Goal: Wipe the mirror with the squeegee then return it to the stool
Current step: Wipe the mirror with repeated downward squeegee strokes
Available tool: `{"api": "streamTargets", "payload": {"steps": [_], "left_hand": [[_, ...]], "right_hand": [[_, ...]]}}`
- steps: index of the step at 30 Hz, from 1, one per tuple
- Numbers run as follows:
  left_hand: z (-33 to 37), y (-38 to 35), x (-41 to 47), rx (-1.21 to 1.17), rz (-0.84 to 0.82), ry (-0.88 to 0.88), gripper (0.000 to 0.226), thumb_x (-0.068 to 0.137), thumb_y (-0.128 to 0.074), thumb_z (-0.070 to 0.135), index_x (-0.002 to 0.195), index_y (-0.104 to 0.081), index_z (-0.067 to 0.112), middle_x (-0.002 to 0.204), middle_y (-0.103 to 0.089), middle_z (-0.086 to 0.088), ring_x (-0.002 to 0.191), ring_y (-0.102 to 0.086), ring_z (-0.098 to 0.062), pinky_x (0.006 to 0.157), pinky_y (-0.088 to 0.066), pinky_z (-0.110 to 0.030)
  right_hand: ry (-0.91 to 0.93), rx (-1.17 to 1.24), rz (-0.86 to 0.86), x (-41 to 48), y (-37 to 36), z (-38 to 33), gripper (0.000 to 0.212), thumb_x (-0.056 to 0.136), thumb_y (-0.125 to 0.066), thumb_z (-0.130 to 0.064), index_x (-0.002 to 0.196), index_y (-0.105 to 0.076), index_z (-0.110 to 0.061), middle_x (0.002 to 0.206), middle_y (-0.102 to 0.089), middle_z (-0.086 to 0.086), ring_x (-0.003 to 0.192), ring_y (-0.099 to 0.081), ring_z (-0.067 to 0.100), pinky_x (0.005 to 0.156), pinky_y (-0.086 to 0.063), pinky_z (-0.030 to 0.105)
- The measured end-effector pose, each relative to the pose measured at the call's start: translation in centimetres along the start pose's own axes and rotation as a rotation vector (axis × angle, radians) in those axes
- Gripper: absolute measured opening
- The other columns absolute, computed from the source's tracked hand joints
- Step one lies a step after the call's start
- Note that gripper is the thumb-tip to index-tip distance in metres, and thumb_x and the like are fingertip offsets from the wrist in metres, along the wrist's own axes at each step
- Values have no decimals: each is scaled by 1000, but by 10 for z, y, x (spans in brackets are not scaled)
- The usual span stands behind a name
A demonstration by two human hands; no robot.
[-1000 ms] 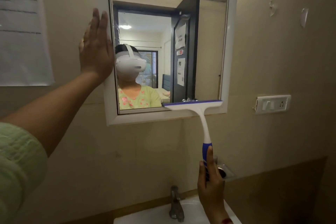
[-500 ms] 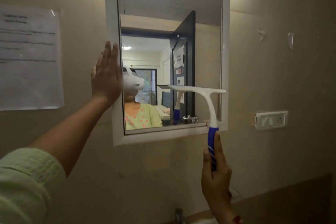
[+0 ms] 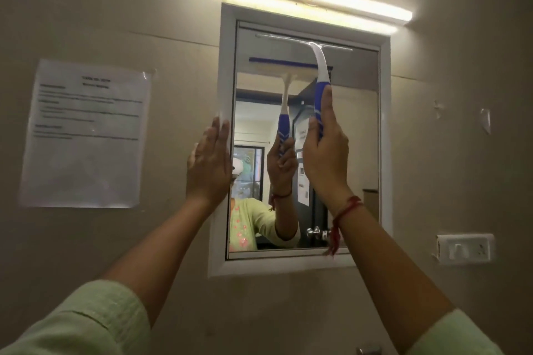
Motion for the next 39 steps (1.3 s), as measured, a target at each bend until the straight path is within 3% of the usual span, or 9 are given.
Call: {"api": "streamTargets", "payload": {"steps": [2, 4, 10, 15, 20, 30, 39], "left_hand": [[-1, 0, 0, 8, -9, 4, 63, 93, -40, 10, 147, -10, 24, 154, -3, 5, 142, -11, -20, 111, -18, -50], [-1, 0, 1, 14, -15, 5, 64, 93, -40, 10, 147, -9, 25, 153, 0, 7, 143, -9, -19, 112, -15, -47], [-1, 1, 0, -2, -15, 17, 64, 94, -38, 10, 145, -4, 26, 152, 4, 8, 141, -3, -15, 113, -11, -45], [0, 0, 1, -8, -19, 18, 70, 94, -45, 13, 142, 2, 32, 151, 9, 10, 140, 1, -12, 114, -10, -43], [0, 0, 1, -16, 3, 12, 63, 95, -37, 10, 143, -2, 30, 152, 4, 8, 143, -6, -18, 114, -13, -45], [-4, -3, 2, -33, 20, 2, 62, 95, -38, 9, 144, -6, 29, 153, 0, 7, 143, -11, -21, 114, -17, -50], [-3, -3, 1, -20, 19, 3, 56, 94, -32, 16, 145, -9, 26, 154, -4, 5, 143, -13, -22, 113, -17, -49]], "right_hand": [[5, 2, 12, 7, -9, -2, 54, 98, -40, -15, 145, -16, -21, 85, -52, 1, 63, -50, -8, 55, -39, 3], [4, -5, 11, 8, -19, -5, 54, 98, -40, -16, 146, -16, -21, 86, -52, -1, 62, -52, -2, 55, -41, 5], [-6, -43, 1, 14, -40, -12, 54, 98, -39, -20, 146, -15, -23, 100, -59, 10, 77, -56, 11, 71, -52, 26], [38, -99, 20, 21, -49, -13, 55, 98, -38, -22, 147, -14, -23, 98, -59, 11, 73, -49, 5, 67, -42, 19], [36, -112, 37, 28, -56, -13, 54, 98, -38, -21, 146, -13, -21, 97, -59, 12, 72, -46, 3, 63, -35, 12], [57, -136, 22, 26, -59, -13, 56, 97, -38, -21, 146, -10, -18, 95, -60, 16, 77, -55, 13, 74, -49, 27], [68, -196, 20, 24, -53, -14, 60, 95, -42, -19, 146, -11, -15, 93, -60, 18, 76, -57, 19, 71, -51, 33]]}}
Point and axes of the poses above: each hand's wrist, its own x-axis towards the middle knuckle, its own y-axis out of the back of the hand, z = x × y, the point moved 6 cm from there along x, towards the middle knuckle
